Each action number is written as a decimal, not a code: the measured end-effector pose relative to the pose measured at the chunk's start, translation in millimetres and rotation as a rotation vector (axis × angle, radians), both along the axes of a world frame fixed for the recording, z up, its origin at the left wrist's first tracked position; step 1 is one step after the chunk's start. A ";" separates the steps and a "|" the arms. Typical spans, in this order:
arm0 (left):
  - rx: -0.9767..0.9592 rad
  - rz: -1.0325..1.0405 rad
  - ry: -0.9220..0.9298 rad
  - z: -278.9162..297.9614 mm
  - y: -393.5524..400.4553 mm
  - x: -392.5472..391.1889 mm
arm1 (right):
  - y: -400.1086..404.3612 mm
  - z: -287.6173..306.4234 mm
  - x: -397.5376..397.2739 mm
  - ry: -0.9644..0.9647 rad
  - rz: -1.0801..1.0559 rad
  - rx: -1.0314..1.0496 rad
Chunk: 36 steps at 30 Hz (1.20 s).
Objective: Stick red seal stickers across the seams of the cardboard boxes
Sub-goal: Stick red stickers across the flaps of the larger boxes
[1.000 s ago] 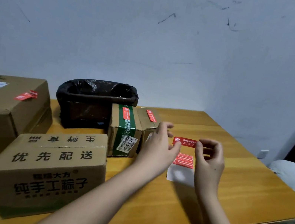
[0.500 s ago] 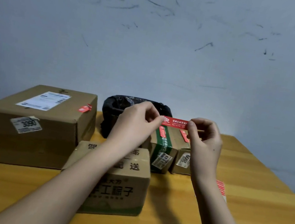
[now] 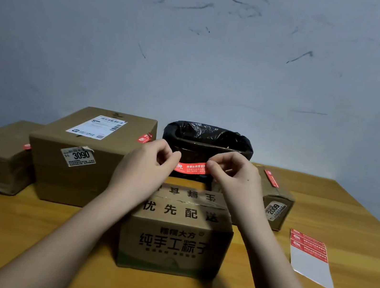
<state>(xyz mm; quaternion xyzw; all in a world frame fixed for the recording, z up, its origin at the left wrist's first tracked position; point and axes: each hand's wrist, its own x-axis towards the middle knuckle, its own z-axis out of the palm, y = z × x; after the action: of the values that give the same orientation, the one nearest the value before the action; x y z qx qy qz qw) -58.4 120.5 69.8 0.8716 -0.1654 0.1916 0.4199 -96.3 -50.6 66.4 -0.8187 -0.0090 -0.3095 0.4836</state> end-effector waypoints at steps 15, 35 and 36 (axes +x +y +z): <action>0.280 0.130 -0.306 -20.2 6.4 -14.6 | 3.3 -15.2 -10.7 0.172 -0.082 -0.140; 0.422 0.078 -0.121 -16.5 12.9 -10.3 | 0.2 -5.5 -20.4 0.289 0.023 -0.349; 0.445 0.079 -0.117 -16.3 13.1 -10.4 | -0.3 -5.6 -20.1 0.309 0.035 -0.362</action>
<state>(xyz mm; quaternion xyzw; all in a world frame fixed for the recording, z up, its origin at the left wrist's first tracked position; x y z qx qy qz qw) -68.8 133.6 53.6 0.9359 -0.1932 0.2168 0.1993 -116.3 -50.9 60.8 -0.9293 -0.0045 -0.1654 0.3300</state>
